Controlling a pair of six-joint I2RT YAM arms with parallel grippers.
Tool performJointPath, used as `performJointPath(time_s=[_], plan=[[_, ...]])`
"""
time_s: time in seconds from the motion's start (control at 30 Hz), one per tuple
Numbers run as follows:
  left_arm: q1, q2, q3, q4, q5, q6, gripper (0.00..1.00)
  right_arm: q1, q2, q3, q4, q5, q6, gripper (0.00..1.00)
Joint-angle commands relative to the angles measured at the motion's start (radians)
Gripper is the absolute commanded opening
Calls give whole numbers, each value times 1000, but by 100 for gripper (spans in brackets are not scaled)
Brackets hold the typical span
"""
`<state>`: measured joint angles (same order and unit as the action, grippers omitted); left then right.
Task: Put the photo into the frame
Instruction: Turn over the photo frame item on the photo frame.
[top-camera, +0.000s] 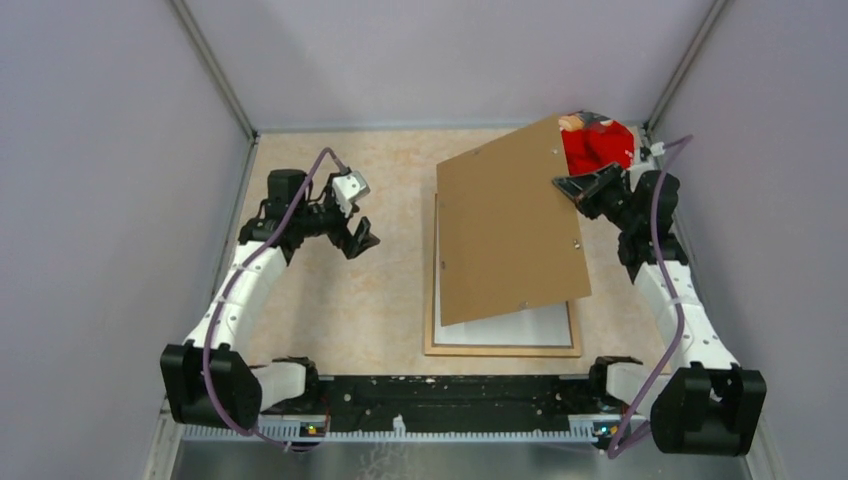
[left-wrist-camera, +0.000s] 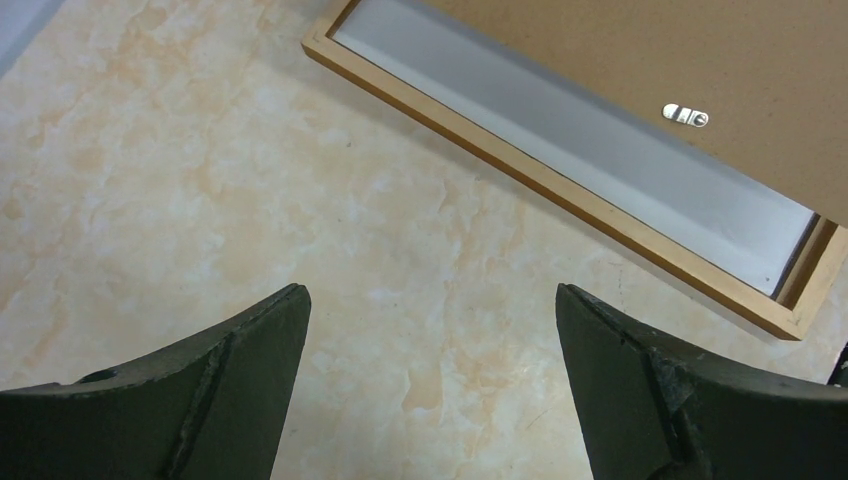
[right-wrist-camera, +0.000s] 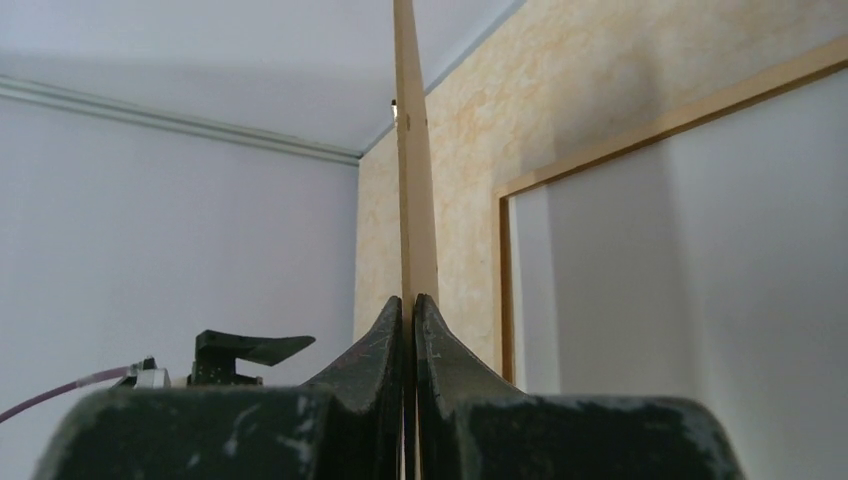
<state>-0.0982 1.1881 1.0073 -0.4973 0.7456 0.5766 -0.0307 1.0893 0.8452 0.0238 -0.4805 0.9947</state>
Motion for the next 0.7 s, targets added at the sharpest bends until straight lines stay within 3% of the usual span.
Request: performJointPath(time_s=[0.0, 0.27, 0.67], plan=[[-23, 53, -7, 54, -19, -33, 98, -29, -99, -106, 239, -13, 65, 0], [-73, 113, 0, 83, -67, -119, 98, -60, -105, -226, 295, -52, 29, 0], [-84, 133, -8, 80, -79, -130, 98, -83, -27, -317, 410, -93, 71, 0]])
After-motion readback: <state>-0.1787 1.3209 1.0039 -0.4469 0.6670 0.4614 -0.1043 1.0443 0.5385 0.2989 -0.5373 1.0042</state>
